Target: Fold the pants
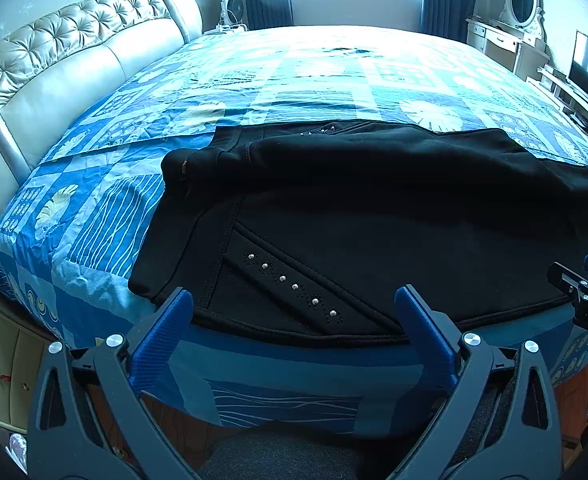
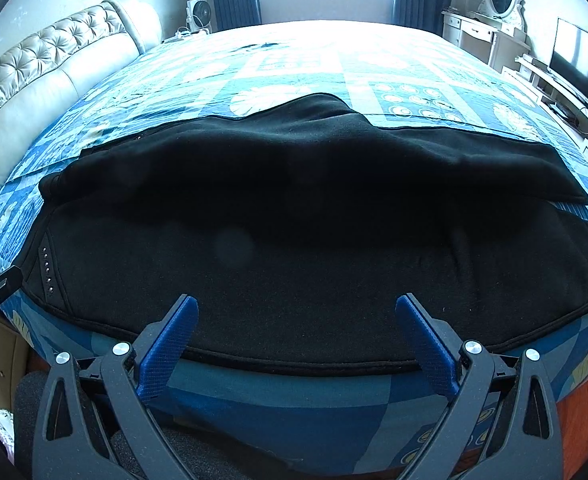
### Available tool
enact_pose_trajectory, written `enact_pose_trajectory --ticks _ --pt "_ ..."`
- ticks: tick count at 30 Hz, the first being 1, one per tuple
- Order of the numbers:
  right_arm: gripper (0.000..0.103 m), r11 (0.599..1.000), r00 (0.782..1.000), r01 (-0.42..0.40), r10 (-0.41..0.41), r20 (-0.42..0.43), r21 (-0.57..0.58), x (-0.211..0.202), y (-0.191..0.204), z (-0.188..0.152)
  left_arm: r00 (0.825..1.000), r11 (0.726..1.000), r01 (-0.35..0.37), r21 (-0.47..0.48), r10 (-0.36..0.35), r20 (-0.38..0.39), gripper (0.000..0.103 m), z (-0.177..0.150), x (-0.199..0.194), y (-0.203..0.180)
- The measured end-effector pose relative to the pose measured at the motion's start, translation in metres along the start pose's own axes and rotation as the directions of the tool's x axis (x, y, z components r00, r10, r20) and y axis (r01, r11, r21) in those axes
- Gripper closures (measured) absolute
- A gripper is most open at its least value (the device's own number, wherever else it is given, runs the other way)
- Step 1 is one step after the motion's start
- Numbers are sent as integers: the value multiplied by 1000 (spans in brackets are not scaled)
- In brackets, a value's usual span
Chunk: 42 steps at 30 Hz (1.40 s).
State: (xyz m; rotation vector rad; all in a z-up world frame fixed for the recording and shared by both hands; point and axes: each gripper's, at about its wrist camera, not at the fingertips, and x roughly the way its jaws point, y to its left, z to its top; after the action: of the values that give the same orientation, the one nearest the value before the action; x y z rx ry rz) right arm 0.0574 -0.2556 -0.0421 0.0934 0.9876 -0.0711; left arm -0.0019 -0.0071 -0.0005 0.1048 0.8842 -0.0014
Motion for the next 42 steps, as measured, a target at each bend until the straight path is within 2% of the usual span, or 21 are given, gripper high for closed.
enact_pose_trajectory --ticks 27,29,31,35,37,39,42 --pt "4 1000 1000 -19 19 -11 -15 -1 0 3 1000 1000 13 18 -13 8 2 -2 0 -4" --pt "4 999 999 -47 47 -7 -15 -5 -2 8 998 998 62 8 -62 2 2 2 -3 -1" --pt "4 994 994 -108 108 20 -12 -13 -6 20 992 992 123 -21 -123 0 2 10 -6 7" --pt "4 963 958 -265 269 101 -50 -29 -17 58 951 950 306 -62 -308 -14 2 40 4 47" --pt "4 943 940 -316 327 101 -105 -25 -22 88 943 942 327 -70 -330 -36 2 58 21 70" --pt "4 920 922 -363 377 83 -150 -13 -25 119 946 945 316 -82 -320 -42 2 80 44 101" --pt "4 893 910 -404 415 17 -198 19 -26 161 933 931 341 -131 -353 -75 2 115 88 145"
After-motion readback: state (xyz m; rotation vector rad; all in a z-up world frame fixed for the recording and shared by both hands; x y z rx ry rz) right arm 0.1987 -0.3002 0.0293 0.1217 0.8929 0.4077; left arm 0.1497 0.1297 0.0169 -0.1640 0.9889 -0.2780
